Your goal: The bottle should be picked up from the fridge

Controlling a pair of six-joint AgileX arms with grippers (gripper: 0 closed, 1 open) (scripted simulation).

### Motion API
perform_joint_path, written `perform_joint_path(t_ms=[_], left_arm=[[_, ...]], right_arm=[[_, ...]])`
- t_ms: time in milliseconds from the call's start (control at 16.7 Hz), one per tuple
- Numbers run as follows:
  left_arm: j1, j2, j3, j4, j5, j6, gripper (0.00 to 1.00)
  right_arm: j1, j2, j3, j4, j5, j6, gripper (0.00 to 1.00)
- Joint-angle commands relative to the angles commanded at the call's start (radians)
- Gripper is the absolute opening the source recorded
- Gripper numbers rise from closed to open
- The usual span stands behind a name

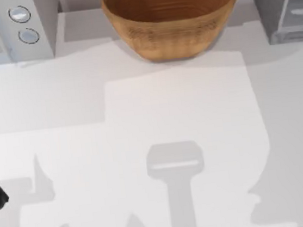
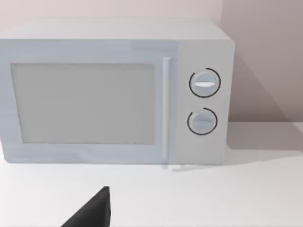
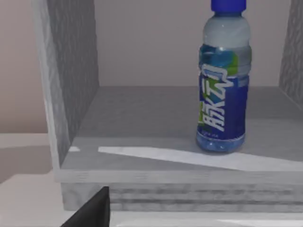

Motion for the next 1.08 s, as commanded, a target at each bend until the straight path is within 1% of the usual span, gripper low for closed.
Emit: perform_joint_path(t_ms=[240, 420, 840, 960, 1080], left_arm=[[0.0, 0.0, 0.0, 0.0, 0.0, 0.0, 1.0], [0.0, 0.0, 0.0, 0.0, 0.0, 0.0, 1.0], [0.0, 0.0, 0.0, 0.0, 0.0, 0.0, 1.0], [0.0, 0.0, 0.0, 0.0, 0.0, 0.0, 1.0], [0.0, 0.0, 0.0, 0.0, 0.0, 0.0, 1.0]], right_arm=[[-0.083, 0.287, 0.029, 0.257, -0.08, 0.003, 1.0], [-0.119, 0.402, 0.041, 0.363, -0.114, 0.004, 1.0], [-0.122, 0.426, 0.042, 0.381, -0.12, 0.004, 1.0], [-0.111, 0.452, 0.077, 0.362, -0.108, 0.002, 1.0], [-0.089, 0.502, 0.155, 0.324, -0.084, -0.001, 1.0]])
